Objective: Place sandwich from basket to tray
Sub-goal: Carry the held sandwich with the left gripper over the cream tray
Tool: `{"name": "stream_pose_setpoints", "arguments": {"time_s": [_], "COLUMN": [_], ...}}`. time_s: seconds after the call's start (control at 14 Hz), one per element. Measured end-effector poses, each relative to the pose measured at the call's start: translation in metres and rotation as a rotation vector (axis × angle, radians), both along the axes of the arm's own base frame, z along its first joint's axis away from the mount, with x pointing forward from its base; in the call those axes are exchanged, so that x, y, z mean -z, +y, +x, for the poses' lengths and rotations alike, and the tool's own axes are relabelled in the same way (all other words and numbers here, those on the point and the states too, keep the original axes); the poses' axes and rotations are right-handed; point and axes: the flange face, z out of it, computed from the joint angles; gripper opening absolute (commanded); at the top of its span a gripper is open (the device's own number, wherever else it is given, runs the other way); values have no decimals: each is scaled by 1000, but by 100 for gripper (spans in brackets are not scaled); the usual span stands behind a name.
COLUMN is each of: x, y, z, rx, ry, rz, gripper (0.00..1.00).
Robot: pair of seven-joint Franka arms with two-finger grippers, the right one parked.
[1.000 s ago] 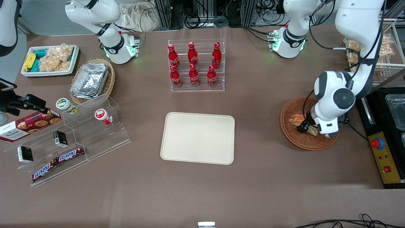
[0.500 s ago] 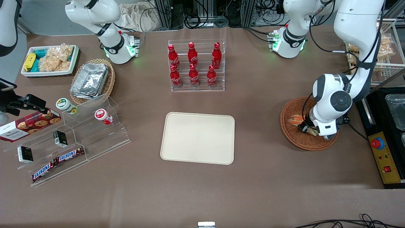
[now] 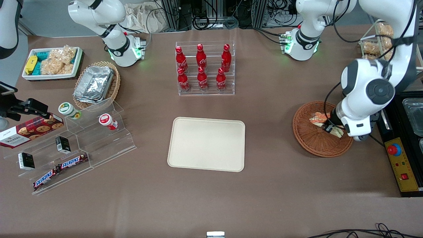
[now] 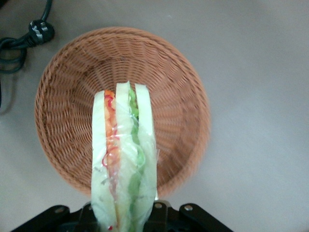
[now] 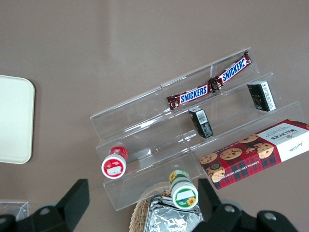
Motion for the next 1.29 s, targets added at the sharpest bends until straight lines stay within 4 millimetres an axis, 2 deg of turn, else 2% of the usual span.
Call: {"name": "stream_pose_setpoints", "arguments": {"time_s": [0.14, 0.21, 0.43, 0.57, 0.79, 1.07, 1.29], "x": [-33, -40, -40, -32, -3, 69, 115], "y": [-53, -81, -162, -200, -247, -311, -334], "z": [1, -3, -26, -33, -35, -46, -53], "rx": [75, 126, 325, 451, 586, 773, 876], "ry": [-23, -34, -38, -67, -131, -193, -219], "rz": [-32, -45, -73, -107, -157, -170, -168], "gripper": [0, 0, 0, 0, 0, 0, 0]}}
